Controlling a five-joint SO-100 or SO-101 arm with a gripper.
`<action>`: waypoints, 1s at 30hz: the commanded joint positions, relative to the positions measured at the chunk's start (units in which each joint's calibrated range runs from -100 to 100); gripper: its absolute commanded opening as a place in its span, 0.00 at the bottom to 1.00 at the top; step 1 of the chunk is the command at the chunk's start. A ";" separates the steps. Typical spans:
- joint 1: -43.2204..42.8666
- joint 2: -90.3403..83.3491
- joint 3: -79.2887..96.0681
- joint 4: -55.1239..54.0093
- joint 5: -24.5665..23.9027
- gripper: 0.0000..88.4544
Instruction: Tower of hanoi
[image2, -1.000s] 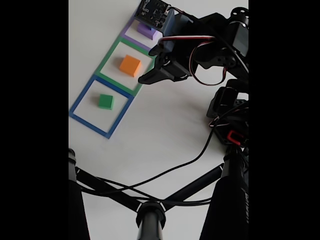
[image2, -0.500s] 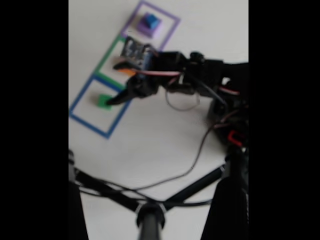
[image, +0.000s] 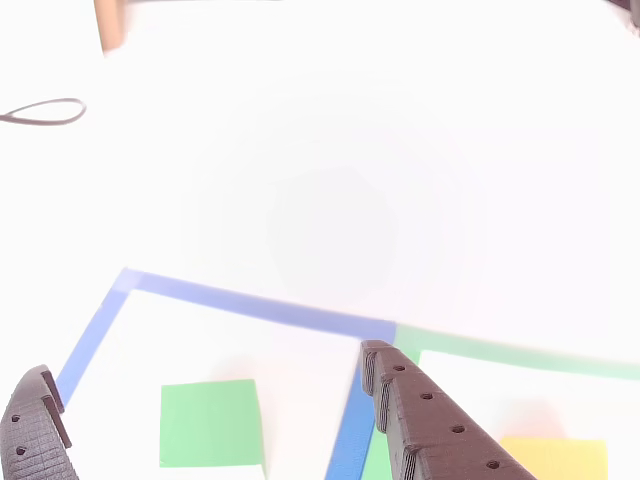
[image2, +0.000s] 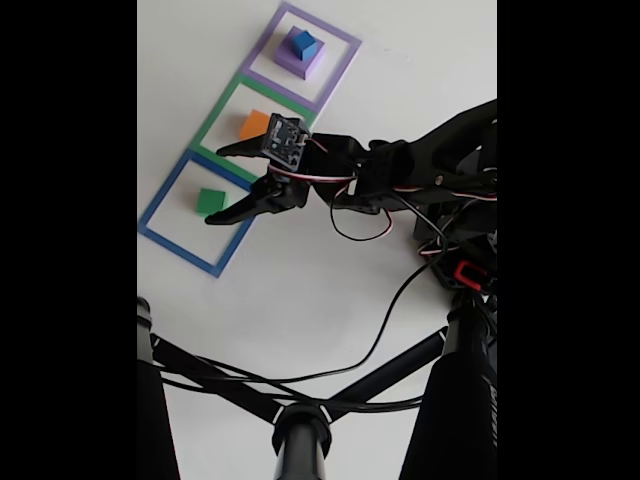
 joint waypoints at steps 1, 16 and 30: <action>-0.39 7.76 -2.03 -9.81 0.00 0.41; -1.63 28.35 -8.58 -24.96 0.00 0.41; -4.22 36.58 -13.21 -28.84 0.00 0.40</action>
